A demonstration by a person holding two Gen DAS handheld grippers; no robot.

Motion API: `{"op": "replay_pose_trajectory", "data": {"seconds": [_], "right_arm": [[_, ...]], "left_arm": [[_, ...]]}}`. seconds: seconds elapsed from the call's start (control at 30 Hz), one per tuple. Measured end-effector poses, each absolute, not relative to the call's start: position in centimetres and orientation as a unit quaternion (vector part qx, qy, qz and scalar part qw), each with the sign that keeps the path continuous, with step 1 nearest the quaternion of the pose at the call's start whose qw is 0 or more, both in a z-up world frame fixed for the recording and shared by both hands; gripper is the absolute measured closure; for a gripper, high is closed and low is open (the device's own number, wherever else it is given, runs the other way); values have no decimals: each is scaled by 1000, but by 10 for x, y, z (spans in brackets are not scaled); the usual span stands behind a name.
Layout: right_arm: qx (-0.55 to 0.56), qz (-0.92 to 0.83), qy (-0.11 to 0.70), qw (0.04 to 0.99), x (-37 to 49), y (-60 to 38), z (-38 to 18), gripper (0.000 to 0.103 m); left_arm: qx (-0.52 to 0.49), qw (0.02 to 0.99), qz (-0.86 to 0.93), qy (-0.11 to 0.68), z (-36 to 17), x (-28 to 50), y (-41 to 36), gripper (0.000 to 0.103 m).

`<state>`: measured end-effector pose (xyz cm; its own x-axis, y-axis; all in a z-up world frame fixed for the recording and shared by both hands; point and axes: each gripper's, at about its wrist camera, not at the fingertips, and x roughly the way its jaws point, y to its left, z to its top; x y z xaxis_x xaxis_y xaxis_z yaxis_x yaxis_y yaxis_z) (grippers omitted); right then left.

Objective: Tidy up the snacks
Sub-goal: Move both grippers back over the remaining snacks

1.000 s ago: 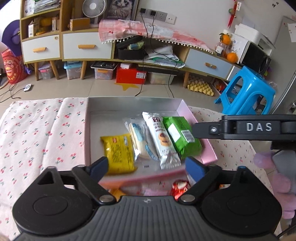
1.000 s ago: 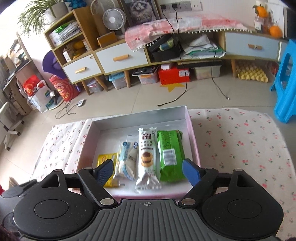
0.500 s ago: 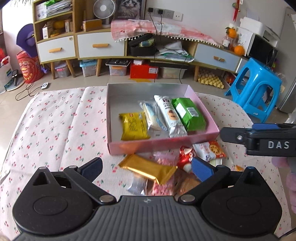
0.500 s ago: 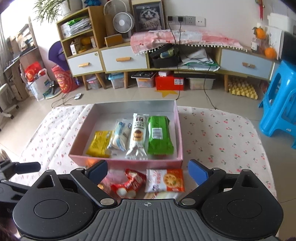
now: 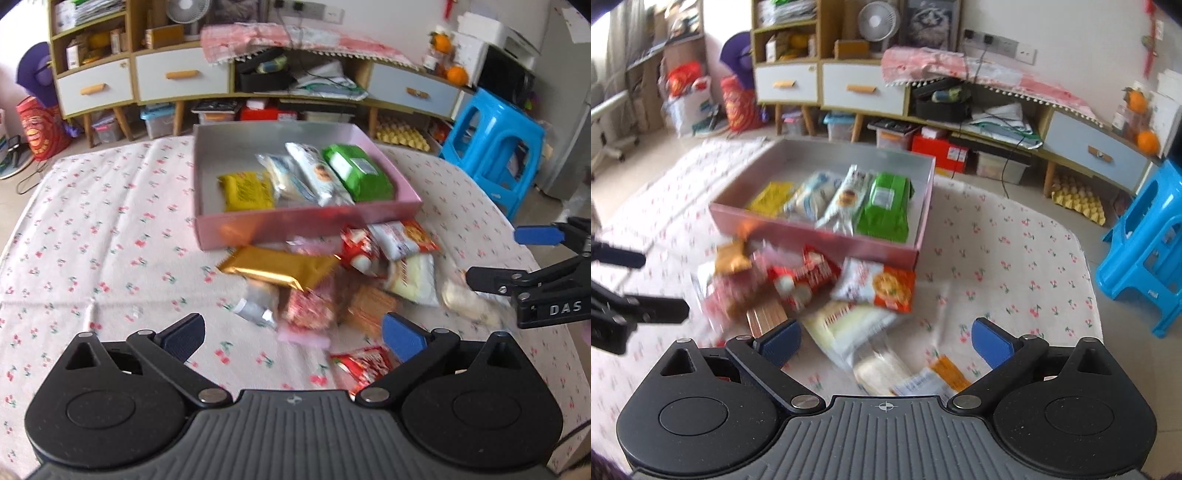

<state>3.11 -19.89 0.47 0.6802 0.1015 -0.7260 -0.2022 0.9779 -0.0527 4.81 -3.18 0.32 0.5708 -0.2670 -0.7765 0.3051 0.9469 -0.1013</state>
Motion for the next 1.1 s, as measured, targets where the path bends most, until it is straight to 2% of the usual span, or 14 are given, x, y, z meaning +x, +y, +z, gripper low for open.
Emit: {"op": "replay_pose_trajectory", "data": {"seconds": [0.3, 0.57, 0.77, 0.87, 0.93, 1.1], "right_arm": [[-143, 122, 420, 888, 18, -214, -31, 3], [-168, 127, 439, 874, 17, -236, -49, 3], [-129, 121, 426, 887, 20, -257, -42, 3], [-98, 124, 429, 889, 25, -262, -42, 3], [-102, 127, 426, 890, 26, -258, -43, 4], [-113, 132, 419, 891, 29, -249, -46, 7]], "left_arm": [[36, 871, -197, 449, -19, 28, -58, 3], [50, 861, -222, 454, -30, 17, -72, 11], [44, 860, -223, 457, -31, 17, -72, 26], [45, 860, -221, 458, -32, 19, -73, 36], [45, 859, -220, 460, -33, 20, -74, 44], [42, 858, -216, 464, -34, 22, -72, 55]]}}
